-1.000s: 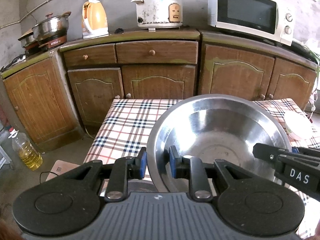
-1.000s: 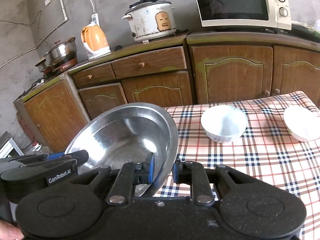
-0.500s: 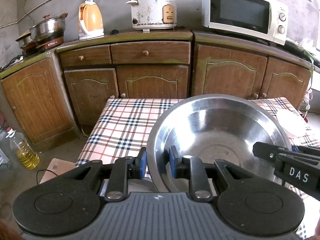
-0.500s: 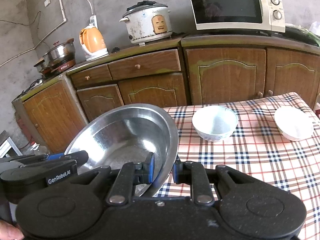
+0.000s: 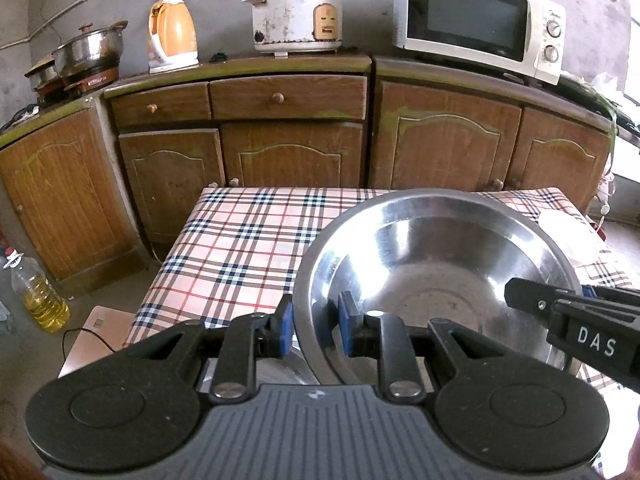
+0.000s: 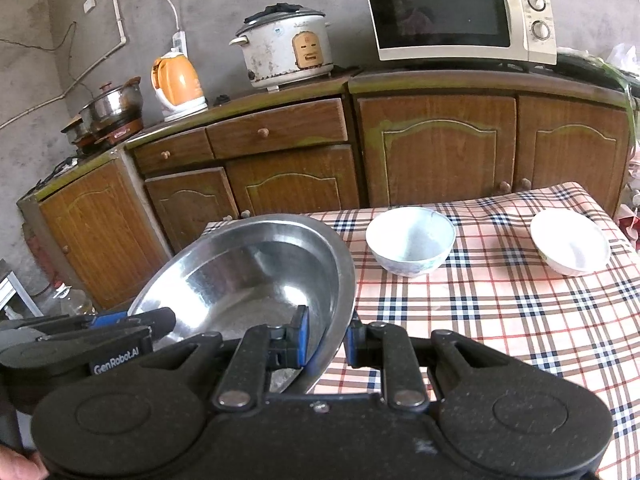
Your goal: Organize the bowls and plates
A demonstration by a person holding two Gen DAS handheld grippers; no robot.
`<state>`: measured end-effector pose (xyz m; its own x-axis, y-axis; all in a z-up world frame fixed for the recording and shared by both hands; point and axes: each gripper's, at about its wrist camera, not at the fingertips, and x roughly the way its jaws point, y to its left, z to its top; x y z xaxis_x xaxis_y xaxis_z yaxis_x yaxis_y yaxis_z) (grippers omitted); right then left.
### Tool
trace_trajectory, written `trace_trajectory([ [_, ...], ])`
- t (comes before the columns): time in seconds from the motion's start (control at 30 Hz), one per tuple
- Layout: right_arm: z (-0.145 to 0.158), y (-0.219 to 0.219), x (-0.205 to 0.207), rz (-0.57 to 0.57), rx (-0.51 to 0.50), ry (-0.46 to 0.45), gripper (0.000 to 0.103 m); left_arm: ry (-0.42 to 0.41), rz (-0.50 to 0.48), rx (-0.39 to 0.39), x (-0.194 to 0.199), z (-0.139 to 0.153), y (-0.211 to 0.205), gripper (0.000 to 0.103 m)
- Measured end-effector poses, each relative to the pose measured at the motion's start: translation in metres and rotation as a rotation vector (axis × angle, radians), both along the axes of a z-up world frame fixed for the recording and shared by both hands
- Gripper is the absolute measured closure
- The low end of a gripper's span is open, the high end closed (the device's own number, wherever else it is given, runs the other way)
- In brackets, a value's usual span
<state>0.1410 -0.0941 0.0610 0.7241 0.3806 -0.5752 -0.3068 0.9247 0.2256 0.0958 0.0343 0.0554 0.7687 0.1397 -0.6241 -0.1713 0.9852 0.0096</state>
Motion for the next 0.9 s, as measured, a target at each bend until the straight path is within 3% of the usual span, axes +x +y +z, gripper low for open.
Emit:
trace_trajectory([
  [0.9,-0.004,-0.029,-0.023,-0.017,0.002,0.011,0.08,0.012,-0.044,-0.032,-0.019,-0.011,-0.021,0.08],
])
